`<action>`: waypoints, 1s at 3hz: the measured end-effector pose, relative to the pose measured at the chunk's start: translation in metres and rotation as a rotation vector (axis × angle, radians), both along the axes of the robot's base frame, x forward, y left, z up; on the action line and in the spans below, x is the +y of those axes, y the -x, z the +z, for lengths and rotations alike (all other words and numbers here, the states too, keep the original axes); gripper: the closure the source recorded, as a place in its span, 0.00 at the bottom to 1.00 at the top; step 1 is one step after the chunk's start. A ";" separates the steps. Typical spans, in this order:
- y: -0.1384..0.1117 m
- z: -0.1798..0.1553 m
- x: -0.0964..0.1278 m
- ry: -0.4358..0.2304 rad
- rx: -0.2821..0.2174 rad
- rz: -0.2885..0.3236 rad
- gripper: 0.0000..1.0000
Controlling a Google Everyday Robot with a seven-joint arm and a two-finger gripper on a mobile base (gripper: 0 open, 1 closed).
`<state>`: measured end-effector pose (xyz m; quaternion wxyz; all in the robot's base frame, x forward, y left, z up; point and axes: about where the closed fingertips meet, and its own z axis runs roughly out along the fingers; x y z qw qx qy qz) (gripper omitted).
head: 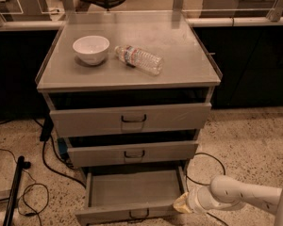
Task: Close bottom drawer
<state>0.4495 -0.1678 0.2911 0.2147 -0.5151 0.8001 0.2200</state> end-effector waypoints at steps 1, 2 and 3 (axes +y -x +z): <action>0.000 -0.001 0.002 0.002 0.001 0.003 1.00; -0.003 -0.022 0.006 0.003 0.036 0.011 1.00; -0.004 -0.057 0.015 -0.008 0.098 0.033 1.00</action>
Offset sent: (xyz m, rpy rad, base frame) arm 0.0139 0.0121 -0.0737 -0.0085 0.1216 0.0284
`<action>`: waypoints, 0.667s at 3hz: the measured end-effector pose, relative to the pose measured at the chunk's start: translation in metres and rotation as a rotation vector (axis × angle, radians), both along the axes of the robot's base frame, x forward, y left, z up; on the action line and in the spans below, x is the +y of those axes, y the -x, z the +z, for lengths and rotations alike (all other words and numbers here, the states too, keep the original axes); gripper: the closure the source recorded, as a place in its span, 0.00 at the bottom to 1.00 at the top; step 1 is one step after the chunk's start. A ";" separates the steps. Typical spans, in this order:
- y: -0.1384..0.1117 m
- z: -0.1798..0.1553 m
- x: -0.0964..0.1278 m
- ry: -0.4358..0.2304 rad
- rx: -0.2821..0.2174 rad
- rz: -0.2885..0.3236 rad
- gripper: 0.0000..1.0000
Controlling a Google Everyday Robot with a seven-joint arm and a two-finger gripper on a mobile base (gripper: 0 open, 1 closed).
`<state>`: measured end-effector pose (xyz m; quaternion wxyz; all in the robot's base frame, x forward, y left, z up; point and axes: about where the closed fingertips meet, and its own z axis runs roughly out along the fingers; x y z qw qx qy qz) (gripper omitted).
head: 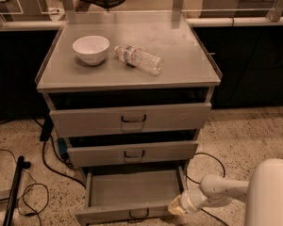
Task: Close bottom drawer
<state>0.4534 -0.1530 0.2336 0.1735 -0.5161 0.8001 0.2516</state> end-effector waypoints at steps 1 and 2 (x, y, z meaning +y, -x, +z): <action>0.000 -0.028 0.011 -0.011 0.041 0.026 1.00; 0.007 -0.051 0.022 -0.014 0.077 0.054 0.99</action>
Offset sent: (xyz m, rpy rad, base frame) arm -0.0093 0.0282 -0.0695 0.0118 0.1029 0.0748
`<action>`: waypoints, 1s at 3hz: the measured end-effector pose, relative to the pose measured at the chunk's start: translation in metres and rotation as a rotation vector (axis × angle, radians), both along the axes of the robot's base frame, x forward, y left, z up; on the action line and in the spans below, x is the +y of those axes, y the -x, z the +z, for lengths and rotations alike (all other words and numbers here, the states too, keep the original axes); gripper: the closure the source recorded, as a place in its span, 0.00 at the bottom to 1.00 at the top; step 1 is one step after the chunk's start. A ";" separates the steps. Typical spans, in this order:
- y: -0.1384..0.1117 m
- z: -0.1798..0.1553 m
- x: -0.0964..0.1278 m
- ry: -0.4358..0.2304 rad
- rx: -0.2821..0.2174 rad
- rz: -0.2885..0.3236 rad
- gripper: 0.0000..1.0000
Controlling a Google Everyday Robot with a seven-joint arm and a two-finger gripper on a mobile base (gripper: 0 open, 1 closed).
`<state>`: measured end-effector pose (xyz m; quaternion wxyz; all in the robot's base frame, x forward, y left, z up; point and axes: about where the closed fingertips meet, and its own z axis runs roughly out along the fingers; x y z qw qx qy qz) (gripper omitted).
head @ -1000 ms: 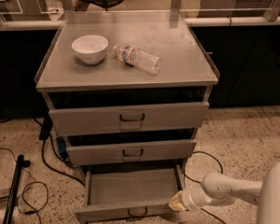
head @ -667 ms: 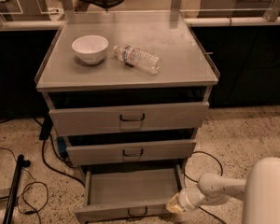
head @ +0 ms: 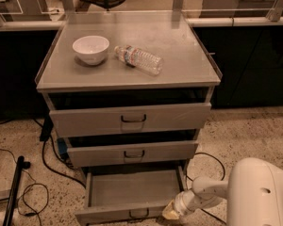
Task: Close bottom drawer
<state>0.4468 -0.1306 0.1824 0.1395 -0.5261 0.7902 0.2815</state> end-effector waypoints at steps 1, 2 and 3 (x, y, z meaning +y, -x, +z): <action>0.000 0.000 0.000 0.000 0.000 0.000 0.79; 0.000 0.000 0.000 0.000 0.000 0.000 0.55; 0.000 0.000 0.000 0.000 0.000 0.000 0.32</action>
Offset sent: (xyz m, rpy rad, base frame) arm 0.0000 0.0000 0.0000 0.0000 0.0000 0.0000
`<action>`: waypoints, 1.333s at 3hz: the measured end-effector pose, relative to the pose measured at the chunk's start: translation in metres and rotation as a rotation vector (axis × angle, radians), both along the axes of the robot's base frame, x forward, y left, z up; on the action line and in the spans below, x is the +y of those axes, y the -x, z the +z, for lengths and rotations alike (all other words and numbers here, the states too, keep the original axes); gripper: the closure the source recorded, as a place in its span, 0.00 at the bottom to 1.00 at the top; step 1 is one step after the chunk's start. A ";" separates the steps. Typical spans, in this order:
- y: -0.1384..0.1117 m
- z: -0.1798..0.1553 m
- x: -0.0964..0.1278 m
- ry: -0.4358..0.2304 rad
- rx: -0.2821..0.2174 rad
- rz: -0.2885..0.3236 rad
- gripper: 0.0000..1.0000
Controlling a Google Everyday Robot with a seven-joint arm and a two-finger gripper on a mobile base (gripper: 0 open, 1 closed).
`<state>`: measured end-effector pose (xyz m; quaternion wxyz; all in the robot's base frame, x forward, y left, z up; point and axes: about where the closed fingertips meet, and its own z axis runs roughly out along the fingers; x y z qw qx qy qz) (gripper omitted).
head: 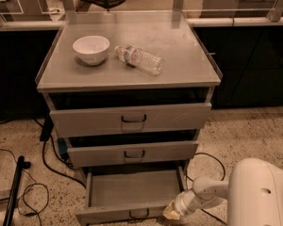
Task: Close bottom drawer
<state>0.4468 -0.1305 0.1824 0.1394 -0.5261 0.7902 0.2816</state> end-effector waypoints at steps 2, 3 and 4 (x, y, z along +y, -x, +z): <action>-0.042 -0.002 0.022 -0.026 -0.054 0.030 0.56; -0.104 0.002 0.026 -0.022 -0.134 0.024 0.70; -0.153 0.004 0.025 -0.007 -0.203 0.013 0.70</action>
Offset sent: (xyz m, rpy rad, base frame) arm 0.1832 0.0352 0.0168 0.0148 -0.2510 0.0177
